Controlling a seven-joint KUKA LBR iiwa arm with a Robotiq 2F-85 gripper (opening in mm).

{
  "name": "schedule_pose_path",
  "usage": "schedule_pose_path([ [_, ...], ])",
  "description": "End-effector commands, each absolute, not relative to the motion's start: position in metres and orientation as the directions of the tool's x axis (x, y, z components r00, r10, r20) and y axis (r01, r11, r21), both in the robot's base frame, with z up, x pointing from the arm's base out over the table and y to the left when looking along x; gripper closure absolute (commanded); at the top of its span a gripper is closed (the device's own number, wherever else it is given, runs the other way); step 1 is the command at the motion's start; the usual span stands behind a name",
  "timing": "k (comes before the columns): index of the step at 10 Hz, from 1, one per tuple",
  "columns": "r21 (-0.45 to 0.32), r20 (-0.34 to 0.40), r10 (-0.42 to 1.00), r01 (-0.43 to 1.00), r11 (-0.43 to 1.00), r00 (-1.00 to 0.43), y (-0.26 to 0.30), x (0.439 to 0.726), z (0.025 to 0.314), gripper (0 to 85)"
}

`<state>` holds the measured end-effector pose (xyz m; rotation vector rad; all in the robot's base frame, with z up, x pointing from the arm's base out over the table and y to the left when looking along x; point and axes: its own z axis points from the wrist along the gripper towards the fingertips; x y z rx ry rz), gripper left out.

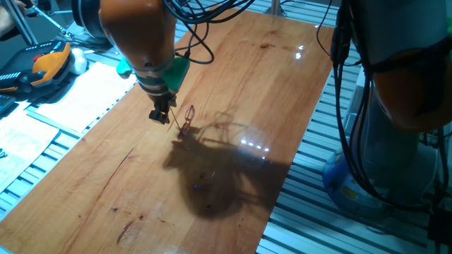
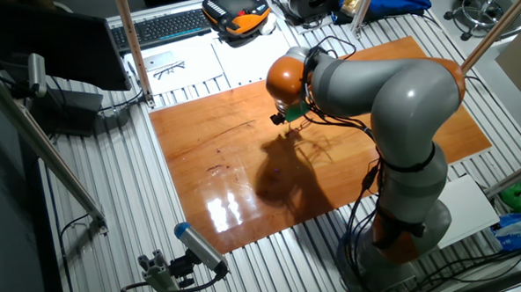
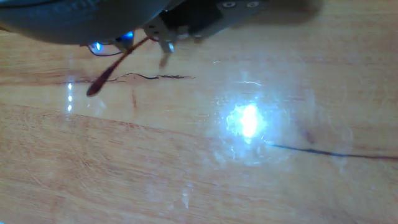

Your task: Unfold the leg of the glasses (with one hand)

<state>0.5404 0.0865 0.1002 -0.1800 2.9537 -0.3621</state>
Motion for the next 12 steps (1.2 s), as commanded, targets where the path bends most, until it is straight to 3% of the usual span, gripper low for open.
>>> schedule_pose_path([
  [1,-0.246,-0.144,-0.126,-0.088,0.965,-0.981,0.091,0.541,0.101,34.0],
  [6,-0.225,-0.168,-0.086,-0.047,0.973,-0.982,0.100,0.546,0.081,34.0],
  [10,-0.185,-0.224,0.043,0.085,0.979,-0.974,0.099,0.549,0.060,34.0],
  [11,-0.188,-0.245,0.067,0.115,0.975,-0.967,0.099,0.549,0.059,51.0],
  [12,-0.190,-0.243,0.071,0.119,0.974,-0.968,0.098,0.550,0.060,51.0],
])
